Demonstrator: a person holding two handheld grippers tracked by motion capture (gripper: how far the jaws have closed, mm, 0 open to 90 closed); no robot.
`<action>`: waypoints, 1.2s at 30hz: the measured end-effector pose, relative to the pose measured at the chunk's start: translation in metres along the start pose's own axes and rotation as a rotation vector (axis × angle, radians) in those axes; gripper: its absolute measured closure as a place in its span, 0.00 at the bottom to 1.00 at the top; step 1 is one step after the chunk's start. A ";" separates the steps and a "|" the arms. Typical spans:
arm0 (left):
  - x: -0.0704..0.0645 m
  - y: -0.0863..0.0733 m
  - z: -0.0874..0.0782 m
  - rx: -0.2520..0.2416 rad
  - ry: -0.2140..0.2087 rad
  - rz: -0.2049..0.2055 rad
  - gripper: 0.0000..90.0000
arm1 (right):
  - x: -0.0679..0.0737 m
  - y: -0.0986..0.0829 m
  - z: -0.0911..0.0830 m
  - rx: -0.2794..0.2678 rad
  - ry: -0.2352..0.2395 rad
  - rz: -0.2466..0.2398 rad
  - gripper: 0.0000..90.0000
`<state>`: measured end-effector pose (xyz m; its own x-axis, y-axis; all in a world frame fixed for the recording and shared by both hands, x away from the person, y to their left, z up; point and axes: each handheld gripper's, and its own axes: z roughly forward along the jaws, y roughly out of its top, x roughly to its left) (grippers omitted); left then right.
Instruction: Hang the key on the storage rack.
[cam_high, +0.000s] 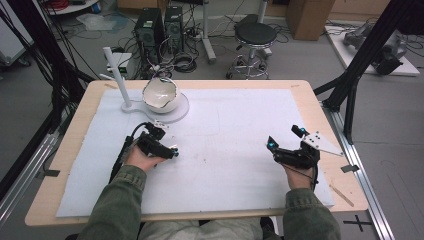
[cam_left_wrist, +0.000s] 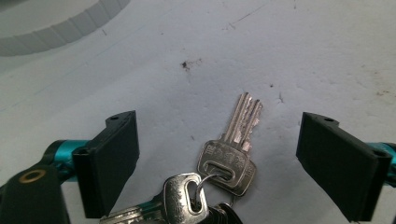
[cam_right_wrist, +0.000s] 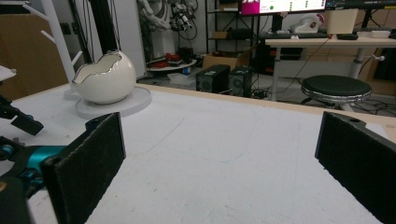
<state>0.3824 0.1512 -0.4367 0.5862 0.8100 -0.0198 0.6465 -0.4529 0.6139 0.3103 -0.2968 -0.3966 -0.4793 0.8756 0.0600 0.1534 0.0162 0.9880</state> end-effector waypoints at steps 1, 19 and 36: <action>0.001 0.000 0.000 0.000 0.000 0.003 0.20 | 0.000 0.000 0.000 0.000 0.001 -0.001 0.01; 0.002 -0.001 -0.003 -0.026 -0.047 0.070 0.81 | 0.001 -0.001 0.002 0.017 0.010 -0.012 0.01; 0.002 -0.001 -0.006 -0.040 -0.079 0.074 0.90 | 0.000 -0.001 0.001 0.018 0.012 -0.011 0.01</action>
<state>0.3799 0.1554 -0.4329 0.6693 0.7422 -0.0350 0.5814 -0.4938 0.6467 0.3108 -0.2961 -0.3975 -0.4911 0.8696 0.0514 0.1641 0.0345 0.9858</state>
